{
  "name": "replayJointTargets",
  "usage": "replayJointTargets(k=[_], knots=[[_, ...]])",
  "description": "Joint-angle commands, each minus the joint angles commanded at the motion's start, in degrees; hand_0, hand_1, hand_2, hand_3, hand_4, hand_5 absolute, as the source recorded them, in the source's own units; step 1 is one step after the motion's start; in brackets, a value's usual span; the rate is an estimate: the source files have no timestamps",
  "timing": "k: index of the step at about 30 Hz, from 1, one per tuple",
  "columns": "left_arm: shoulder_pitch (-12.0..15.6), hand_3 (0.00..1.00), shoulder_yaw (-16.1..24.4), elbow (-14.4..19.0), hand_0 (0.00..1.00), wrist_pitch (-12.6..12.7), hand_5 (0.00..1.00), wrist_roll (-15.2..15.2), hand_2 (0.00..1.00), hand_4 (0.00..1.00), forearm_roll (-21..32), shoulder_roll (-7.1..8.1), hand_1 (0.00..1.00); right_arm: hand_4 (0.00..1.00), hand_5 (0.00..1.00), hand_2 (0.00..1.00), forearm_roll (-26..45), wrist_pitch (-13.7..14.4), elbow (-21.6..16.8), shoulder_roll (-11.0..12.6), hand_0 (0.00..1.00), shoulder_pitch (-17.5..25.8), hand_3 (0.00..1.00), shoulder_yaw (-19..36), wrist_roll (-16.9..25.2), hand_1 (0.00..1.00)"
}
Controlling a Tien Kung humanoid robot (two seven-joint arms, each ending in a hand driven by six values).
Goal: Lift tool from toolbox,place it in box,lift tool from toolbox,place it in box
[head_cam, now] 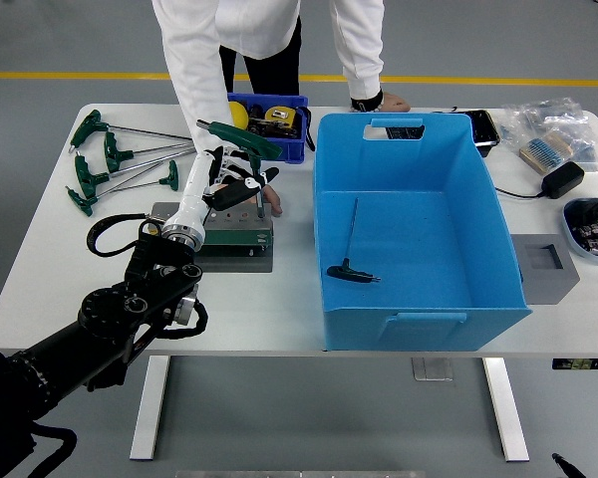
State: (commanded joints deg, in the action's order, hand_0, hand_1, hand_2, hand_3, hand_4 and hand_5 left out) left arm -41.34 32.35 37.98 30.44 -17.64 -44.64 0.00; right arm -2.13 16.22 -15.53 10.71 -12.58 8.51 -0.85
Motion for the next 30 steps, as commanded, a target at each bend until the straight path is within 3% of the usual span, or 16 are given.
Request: replayJointTargets(k=[18, 19, 30], knots=[[-1.27, 0.391, -0.63, -0.91, 0.406, -1.88, 0.265, -3.09, 0.358, 0.998, 6.21, 0.0, 0.286, 0.804, 0.75, 0.709, -0.64, -0.02, -0.26, 0.13, 0.647, -0.48, 0.558, -0.03, -0.05, 0.64], [-1.39, 0.421, -0.62, -0.98, 0.433, -2.01, 0.266, -3.28, 0.409, 0.998, 6.45, 0.0, 0.356, 0.804, 0.75, 0.709, -0.61, -0.02, -0.29, 0.14, 0.648, -0.49, 0.558, -0.08, -0.02, 0.64], [-1.8, 0.446, -1.16, -1.74, 0.461, -4.46, 0.272, -3.24, 0.451, 0.998, 5.56, 0.0, 0.402, 0.804, 0.75, 0.709, -0.87, -0.11, -0.48, 0.13, 0.649, -0.47, 0.558, -0.2, -0.07, 0.64]])
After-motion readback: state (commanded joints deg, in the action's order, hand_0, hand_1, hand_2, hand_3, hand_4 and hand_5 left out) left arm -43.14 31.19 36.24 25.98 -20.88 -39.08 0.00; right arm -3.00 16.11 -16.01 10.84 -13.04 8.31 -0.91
